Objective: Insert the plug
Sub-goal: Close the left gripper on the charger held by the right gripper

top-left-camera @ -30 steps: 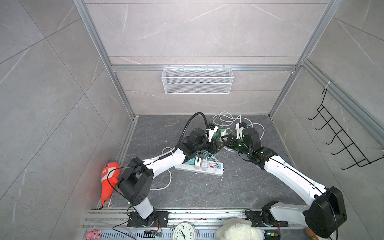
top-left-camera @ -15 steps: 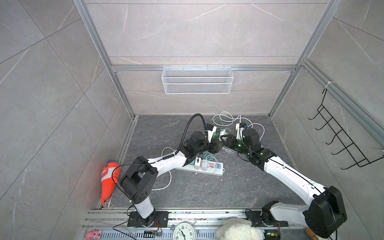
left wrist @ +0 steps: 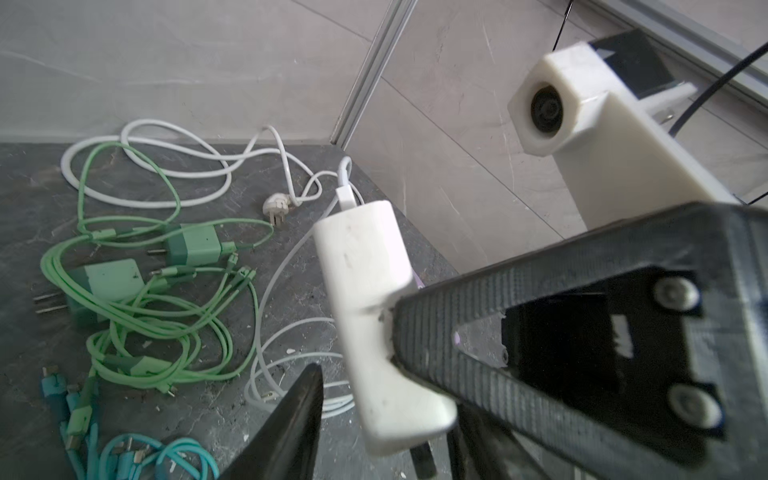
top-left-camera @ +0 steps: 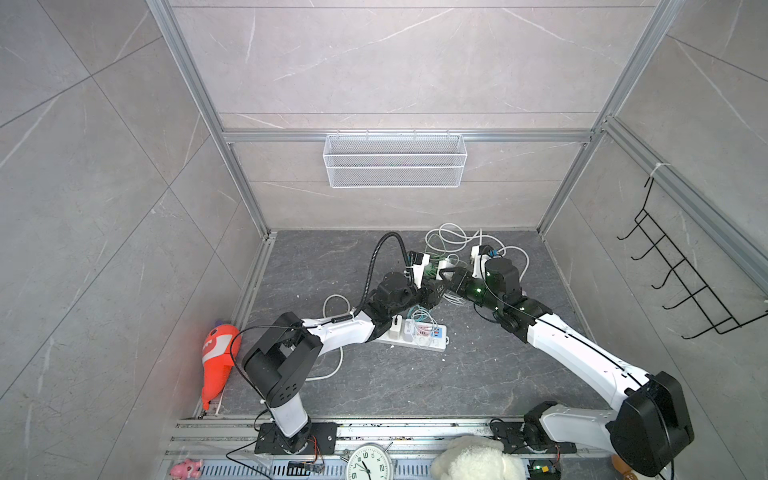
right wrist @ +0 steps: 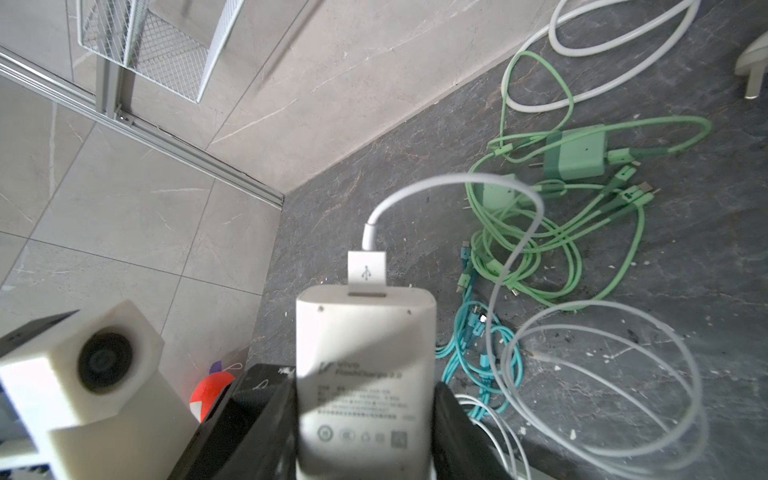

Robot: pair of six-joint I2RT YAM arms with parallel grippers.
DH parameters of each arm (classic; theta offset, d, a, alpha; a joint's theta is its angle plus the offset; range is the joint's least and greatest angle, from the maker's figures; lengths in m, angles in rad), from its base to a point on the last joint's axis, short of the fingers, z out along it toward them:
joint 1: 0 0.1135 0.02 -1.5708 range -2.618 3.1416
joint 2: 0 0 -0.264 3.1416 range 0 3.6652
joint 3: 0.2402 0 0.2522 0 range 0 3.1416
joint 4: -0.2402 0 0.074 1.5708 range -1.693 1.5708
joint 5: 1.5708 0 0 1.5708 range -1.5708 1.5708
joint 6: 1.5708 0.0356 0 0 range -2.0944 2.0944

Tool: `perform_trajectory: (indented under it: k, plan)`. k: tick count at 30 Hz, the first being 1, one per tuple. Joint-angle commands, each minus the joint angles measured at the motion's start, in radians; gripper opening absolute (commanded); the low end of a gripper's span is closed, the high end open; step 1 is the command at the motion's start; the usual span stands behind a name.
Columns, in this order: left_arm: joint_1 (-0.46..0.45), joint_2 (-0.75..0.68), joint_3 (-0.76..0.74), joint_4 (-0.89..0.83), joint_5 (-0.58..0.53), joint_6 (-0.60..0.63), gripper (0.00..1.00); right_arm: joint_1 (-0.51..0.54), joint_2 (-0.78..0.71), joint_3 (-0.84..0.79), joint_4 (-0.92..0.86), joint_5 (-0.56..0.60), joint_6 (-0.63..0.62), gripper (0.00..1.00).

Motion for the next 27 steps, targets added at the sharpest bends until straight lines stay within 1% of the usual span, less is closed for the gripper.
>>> perform_trajectory:
  k: [1,7,9,11,13,17,22,27]
  plan:
    - [-0.002,0.008,0.002,0.226,-0.082,0.003,0.47,0.017,-0.004,-0.018,-0.002,-0.041,0.005,0.14]
    - [-0.015,0.03,0.004,0.292,-0.147,0.027,0.4,0.018,0.007,-0.013,0.002,-0.052,0.011,0.14]
    - [-0.019,0.042,-0.002,0.341,-0.171,0.021,0.36,0.021,0.007,-0.017,0.006,-0.053,0.014,0.14]
    - [-0.022,0.047,0.002,0.355,-0.19,0.031,0.32,0.023,0.008,-0.015,0.006,-0.053,0.016,0.14]
    - [-0.023,0.055,0.01,0.358,-0.189,0.049,0.27,0.024,0.005,-0.017,0.003,-0.053,0.016,0.14]
    - [-0.03,0.064,0.016,0.363,-0.201,0.067,0.15,0.025,-0.002,-0.018,0.0,-0.053,0.014,0.14]
    - [-0.036,0.08,0.012,0.386,-0.198,0.103,0.06,0.025,0.004,-0.017,-0.007,-0.061,0.01,0.15]
    - [-0.039,0.079,0.005,0.355,-0.195,0.158,0.0,0.024,-0.002,0.001,-0.037,-0.067,0.0,0.22]
